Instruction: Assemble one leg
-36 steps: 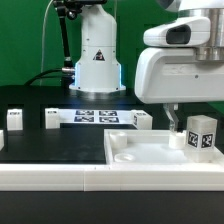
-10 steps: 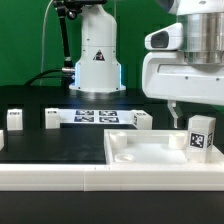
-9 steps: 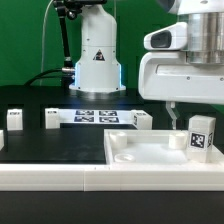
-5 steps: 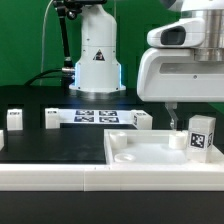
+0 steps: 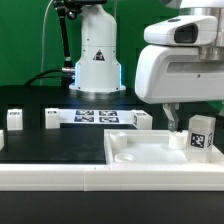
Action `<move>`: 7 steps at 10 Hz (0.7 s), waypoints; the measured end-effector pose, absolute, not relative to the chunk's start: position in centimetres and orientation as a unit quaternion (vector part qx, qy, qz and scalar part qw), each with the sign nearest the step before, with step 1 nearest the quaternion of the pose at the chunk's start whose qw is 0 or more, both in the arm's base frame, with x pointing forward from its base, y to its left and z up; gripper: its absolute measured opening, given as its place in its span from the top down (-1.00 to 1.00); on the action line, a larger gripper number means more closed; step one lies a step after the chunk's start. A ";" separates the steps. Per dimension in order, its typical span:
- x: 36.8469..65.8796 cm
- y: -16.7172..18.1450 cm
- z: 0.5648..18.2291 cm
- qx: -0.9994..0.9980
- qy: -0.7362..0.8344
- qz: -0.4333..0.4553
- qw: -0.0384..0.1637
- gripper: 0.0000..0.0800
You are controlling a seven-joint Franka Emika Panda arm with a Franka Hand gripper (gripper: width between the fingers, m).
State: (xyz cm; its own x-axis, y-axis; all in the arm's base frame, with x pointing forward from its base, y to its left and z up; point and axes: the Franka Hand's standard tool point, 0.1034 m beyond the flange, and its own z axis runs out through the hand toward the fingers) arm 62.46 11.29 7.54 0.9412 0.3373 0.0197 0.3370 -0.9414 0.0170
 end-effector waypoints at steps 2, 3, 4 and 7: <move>62.4 11.6 7.4 0.981 0.195 0.010 0.009 -0.62; 62.4 11.5 7.5 0.974 0.228 0.010 0.011 -0.62; 62.4 11.4 7.5 0.975 0.220 0.010 0.011 -0.62; 62.3 11.4 7.4 0.978 0.210 0.009 0.010 0.01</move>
Offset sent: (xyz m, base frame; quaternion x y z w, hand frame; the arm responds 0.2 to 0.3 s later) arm 0.0000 0.0000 0.0000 0.0000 0.0000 0.0000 1.0000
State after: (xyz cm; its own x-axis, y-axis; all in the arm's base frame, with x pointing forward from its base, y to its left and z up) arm 62.34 11.41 7.39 0.9115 0.4111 0.0141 0.4107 -0.9114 0.0240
